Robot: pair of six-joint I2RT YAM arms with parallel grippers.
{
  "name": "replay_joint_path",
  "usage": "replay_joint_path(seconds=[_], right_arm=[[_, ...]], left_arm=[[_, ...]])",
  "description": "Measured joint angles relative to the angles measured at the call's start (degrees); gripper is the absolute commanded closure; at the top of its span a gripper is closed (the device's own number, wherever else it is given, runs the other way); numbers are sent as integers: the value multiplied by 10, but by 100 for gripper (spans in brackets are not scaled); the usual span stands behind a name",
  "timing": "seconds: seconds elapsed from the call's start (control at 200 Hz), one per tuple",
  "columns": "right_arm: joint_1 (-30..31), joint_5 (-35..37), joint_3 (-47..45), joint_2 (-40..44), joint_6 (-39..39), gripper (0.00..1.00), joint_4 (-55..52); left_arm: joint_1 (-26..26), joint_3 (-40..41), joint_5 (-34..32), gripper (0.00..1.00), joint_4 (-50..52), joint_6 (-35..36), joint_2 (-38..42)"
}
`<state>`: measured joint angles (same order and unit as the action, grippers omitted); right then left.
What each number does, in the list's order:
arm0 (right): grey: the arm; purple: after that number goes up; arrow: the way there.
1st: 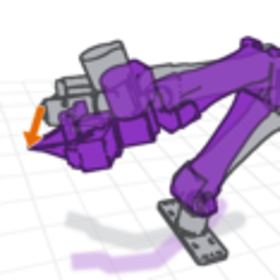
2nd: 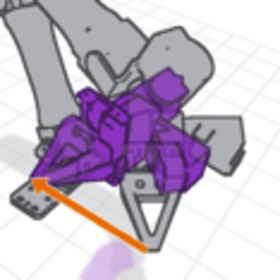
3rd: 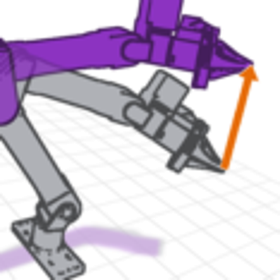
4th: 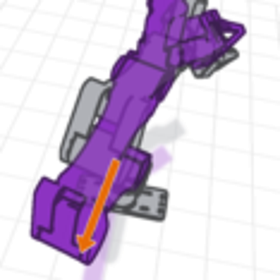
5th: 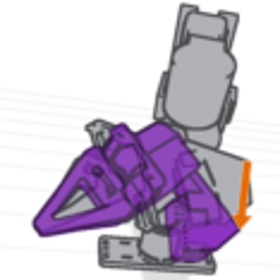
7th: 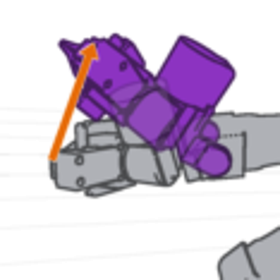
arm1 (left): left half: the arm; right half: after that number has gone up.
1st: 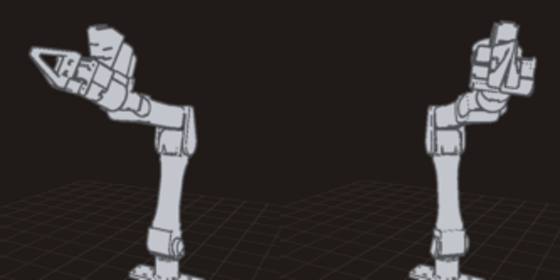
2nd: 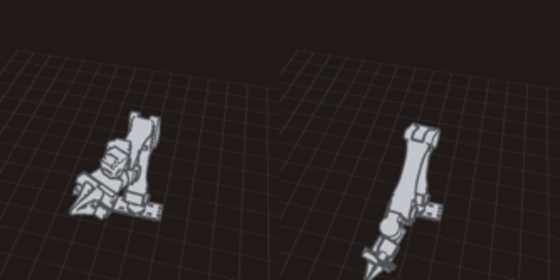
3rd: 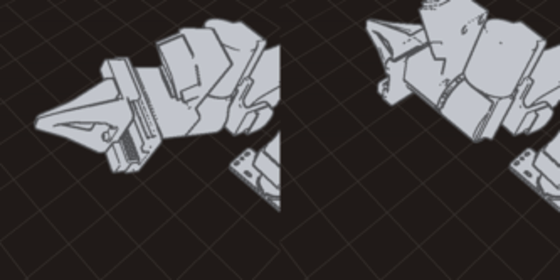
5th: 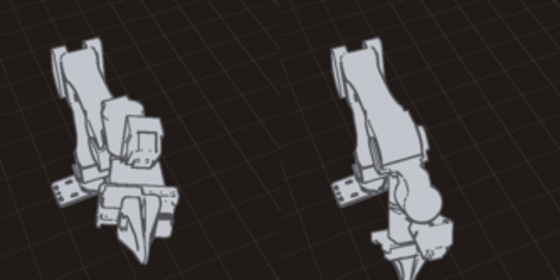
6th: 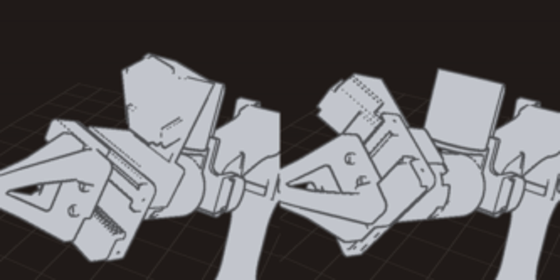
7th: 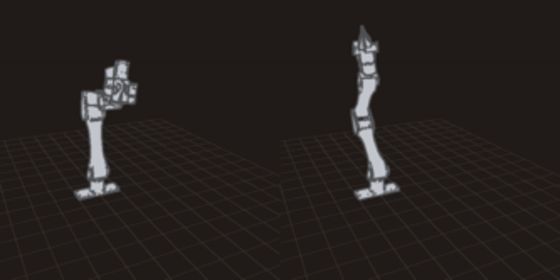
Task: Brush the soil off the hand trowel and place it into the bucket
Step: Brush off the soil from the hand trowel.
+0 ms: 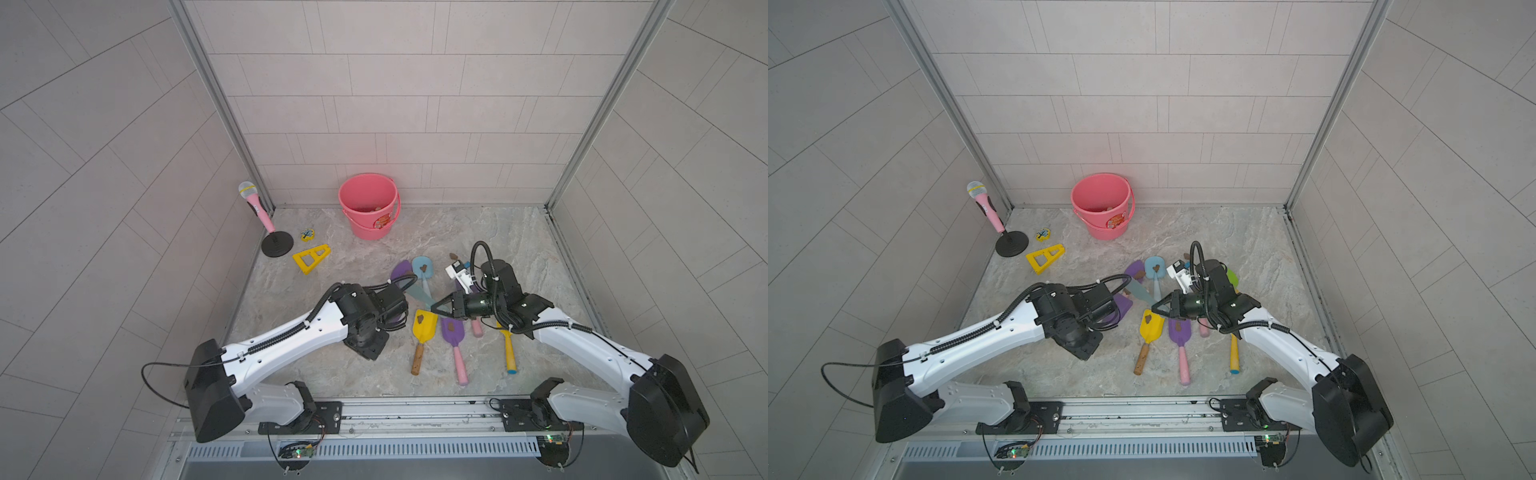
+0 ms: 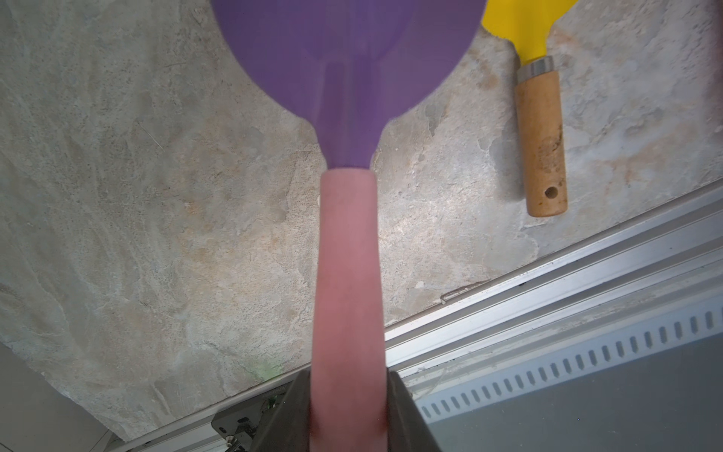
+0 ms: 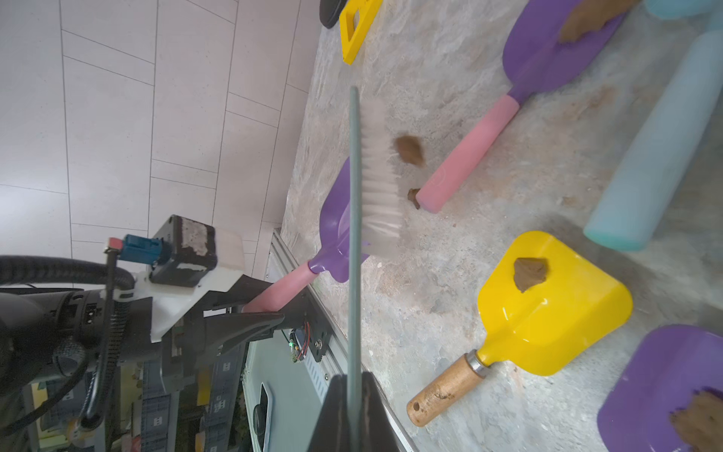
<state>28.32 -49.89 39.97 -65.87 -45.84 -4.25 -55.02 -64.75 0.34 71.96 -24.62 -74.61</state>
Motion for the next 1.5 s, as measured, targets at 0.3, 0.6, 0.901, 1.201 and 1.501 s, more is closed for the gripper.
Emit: replay_joint_path(seconds=[0.3, 0.6, 0.901, 1.201, 1.501], right_arm=[[79, -1, -7, -3, -14, 100, 40], [116, -4, -7, -62, -14, 100, 53], [42, -7, -16, -52, -24, 100, 55], [-22, 85, -32, 52, 57, 100, -19], [210, 387, -85, 121, 316, 100, -33]], left_arm=[[2, 4, -2, 100, -6, -4, 3], [12, 9, -2, 100, -7, -15, 31], [14, 12, 5, 100, -8, -15, 36], [44, 5, 32, 100, -2, -24, 63], [99, -85, 143, 100, 31, -28, 70]])
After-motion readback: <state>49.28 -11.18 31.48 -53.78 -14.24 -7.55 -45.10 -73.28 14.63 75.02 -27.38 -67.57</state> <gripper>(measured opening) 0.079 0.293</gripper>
